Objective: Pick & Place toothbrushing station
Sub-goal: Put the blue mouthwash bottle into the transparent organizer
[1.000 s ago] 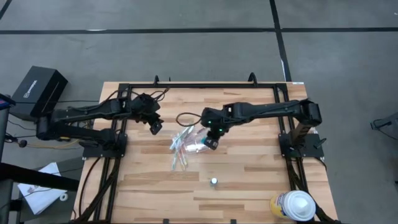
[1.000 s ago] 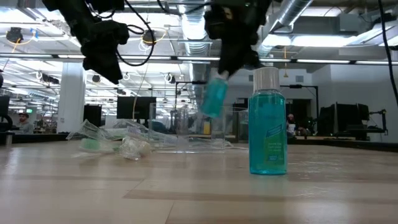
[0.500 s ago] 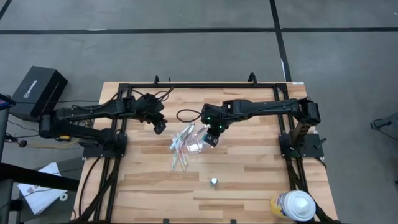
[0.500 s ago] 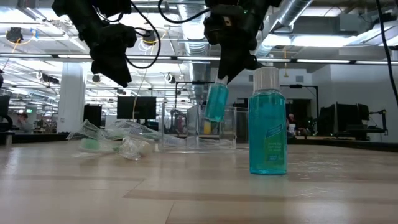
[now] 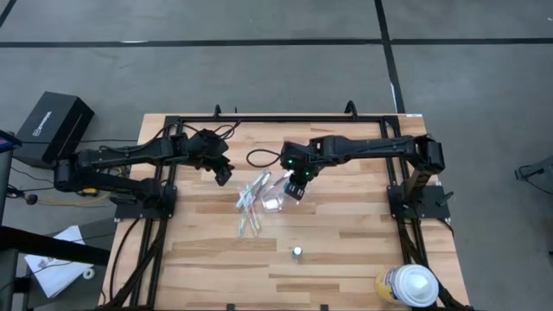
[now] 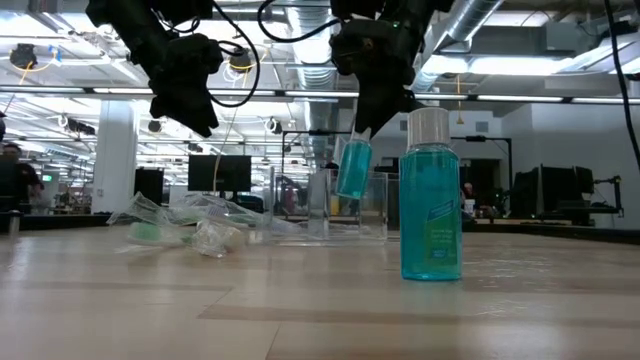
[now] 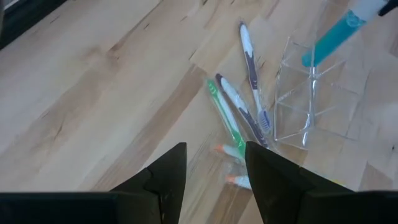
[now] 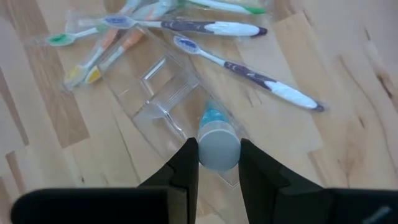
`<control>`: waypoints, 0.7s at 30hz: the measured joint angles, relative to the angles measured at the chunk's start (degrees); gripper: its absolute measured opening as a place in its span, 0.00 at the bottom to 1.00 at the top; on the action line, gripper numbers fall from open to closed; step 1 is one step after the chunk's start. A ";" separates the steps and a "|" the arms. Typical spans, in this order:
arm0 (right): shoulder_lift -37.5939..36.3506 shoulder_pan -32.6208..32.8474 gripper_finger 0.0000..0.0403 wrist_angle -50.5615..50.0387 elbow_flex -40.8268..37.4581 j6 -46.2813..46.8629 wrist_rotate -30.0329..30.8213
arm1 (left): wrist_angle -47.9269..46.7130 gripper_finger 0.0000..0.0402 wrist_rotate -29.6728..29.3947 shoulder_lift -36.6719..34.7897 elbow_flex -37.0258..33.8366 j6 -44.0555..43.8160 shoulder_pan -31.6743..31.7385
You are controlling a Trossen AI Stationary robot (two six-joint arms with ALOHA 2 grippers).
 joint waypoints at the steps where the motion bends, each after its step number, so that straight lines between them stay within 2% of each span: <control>1: 0.00 -0.06 0.19 -0.10 0.00 -0.17 0.02 | 0.08 0.40 -0.01 0.00 0.00 0.00 0.01; 14: 0.02 -0.45 0.19 -2.33 0.00 -0.27 1.34 | 0.62 0.40 0.17 0.00 0.00 0.26 0.00; 19: 3.17 -0.33 0.19 -4.17 -0.09 0.01 1.26 | 0.65 0.40 0.22 0.00 0.00 0.36 0.00; 21: 4.76 0.01 0.19 -1.54 0.42 -0.07 1.02 | 0.71 0.40 0.22 0.00 0.00 0.44 0.00</control>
